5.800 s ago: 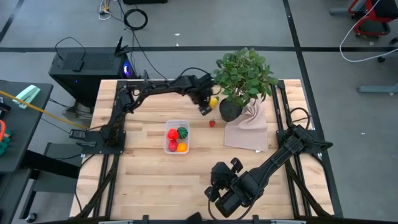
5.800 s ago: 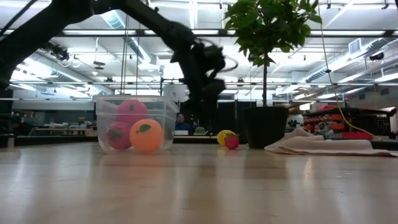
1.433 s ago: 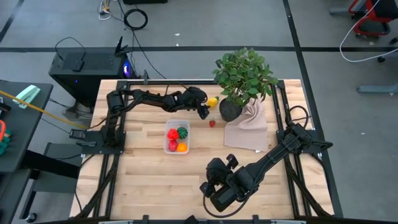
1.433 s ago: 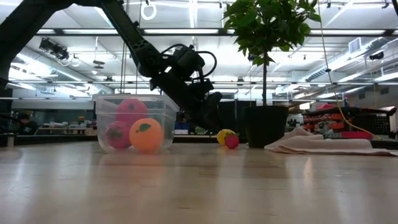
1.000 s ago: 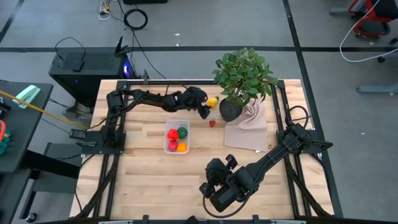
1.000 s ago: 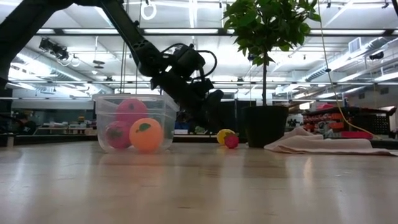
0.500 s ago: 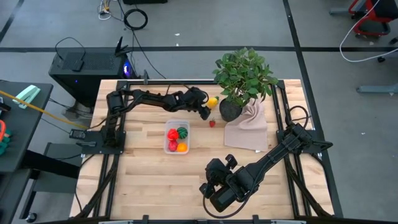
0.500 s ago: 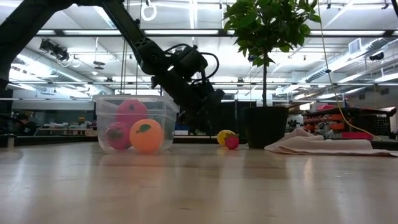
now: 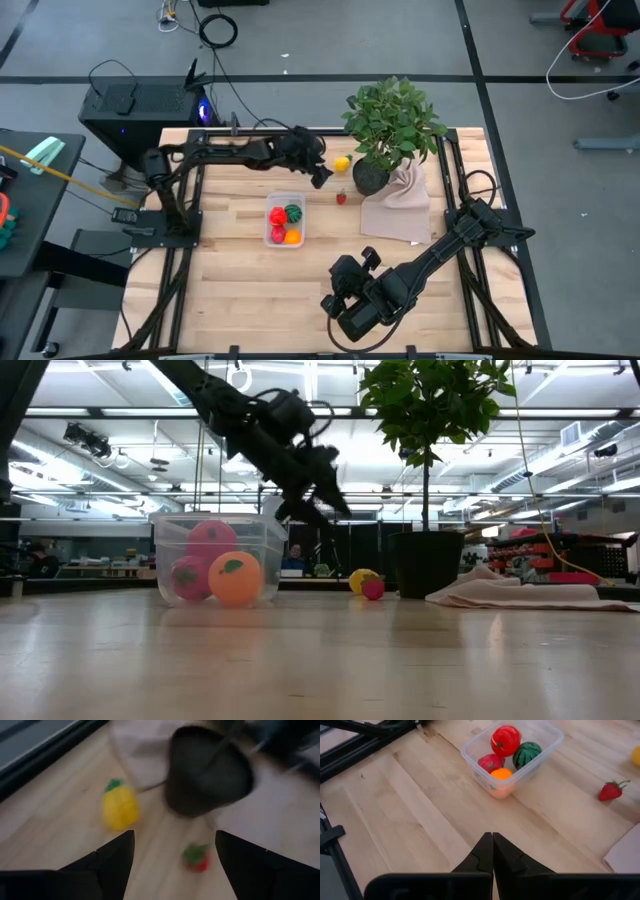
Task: Pick and placing Produce into tupperware
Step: Adjust the flower pot
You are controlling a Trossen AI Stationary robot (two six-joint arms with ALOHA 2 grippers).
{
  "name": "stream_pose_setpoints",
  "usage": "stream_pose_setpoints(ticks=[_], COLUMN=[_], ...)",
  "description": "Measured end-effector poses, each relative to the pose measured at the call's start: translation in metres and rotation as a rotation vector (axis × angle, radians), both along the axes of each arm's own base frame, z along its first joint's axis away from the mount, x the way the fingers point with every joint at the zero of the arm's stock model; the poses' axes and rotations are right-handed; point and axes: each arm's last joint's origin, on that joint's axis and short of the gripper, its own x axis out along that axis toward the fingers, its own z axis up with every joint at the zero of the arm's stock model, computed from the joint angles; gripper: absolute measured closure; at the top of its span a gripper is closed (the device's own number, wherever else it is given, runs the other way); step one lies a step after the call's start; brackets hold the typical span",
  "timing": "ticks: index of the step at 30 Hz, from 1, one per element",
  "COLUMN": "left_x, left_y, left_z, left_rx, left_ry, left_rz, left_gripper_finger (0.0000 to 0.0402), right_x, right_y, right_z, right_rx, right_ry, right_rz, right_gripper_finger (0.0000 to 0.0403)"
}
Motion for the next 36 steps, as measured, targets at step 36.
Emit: stream_pose_setpoints(ticks=[36], left_x=[0.041], left_y=[0.074], left_z=[-0.043], left_rx=[-0.193], left_ry=[0.303], left_rz=[0.026], left_gripper_finger=[0.0137], right_x=[0.003], right_y=[0.005], right_z=[0.002], right_rx=[0.051], right_ry=[-0.049], right_rz=[-0.001], right_gripper_finger=[0.0396])
